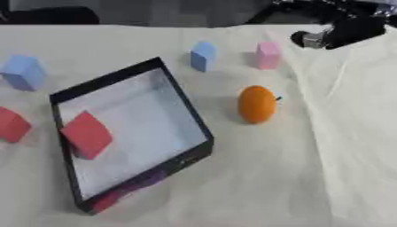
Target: Pick up objects on the table and place them in the box.
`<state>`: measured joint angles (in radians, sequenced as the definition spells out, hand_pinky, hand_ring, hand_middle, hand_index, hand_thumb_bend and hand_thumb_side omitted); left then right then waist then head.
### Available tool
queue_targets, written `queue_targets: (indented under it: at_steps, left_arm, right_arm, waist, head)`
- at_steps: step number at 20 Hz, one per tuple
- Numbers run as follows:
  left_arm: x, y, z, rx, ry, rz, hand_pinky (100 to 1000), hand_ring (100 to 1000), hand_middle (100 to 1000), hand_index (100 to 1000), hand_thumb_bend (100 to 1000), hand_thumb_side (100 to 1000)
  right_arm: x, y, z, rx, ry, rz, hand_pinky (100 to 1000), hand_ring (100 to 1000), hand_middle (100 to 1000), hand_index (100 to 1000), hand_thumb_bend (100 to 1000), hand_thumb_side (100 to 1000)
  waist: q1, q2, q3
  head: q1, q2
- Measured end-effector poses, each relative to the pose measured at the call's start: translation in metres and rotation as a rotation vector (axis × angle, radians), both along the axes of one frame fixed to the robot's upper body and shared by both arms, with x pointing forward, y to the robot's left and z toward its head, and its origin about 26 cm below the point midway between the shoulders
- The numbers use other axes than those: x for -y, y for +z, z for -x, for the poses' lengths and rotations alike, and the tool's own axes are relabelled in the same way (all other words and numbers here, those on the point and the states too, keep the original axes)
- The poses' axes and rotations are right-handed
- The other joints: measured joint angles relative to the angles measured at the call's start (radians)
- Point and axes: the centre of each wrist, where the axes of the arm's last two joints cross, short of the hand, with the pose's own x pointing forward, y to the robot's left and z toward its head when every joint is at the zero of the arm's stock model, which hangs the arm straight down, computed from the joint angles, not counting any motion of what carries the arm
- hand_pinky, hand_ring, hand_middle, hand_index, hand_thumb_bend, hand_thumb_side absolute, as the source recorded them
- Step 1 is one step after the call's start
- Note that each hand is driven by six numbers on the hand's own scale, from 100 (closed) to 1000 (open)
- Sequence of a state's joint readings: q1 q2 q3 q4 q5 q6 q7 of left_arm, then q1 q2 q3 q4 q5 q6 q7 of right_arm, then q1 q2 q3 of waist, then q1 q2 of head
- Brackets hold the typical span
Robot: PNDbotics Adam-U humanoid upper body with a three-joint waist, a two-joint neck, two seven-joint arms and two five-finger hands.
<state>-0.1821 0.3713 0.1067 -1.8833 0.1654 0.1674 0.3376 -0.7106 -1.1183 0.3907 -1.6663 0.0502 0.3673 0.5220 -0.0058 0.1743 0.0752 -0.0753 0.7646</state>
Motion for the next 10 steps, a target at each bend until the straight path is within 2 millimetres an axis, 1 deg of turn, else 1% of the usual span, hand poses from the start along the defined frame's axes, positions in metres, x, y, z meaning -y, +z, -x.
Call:
queue_targets:
  at_steps: [3,6,10]
  left_arm:
    - [-0.001,0.000,0.000,-0.002,0.001,-0.007,902,853,849,904,554,765]
    - [-0.002,0.000,0.000,-0.004,0.002,-0.008,903,853,849,904,553,766]
    - [-0.001,0.000,0.000,-0.005,-0.002,-0.009,903,853,850,904,553,767]
  right_arm:
    - [-0.006,0.001,-0.005,-0.062,0.043,0.039,860,848,833,877,421,447]
    - [-0.012,-0.006,-0.007,-0.115,0.061,0.055,853,843,829,880,467,435]
    - [-0.026,-0.018,0.000,-0.165,0.079,0.068,852,844,827,882,481,425]
  waist:
    - [-0.001,0.000,0.000]
    - [-0.001,0.000,0.000]
    - [-0.001,0.000,0.003]
  head:
    - [-0.002,0.000]
    - [-0.003,0.000]
    - [-0.002,0.000]
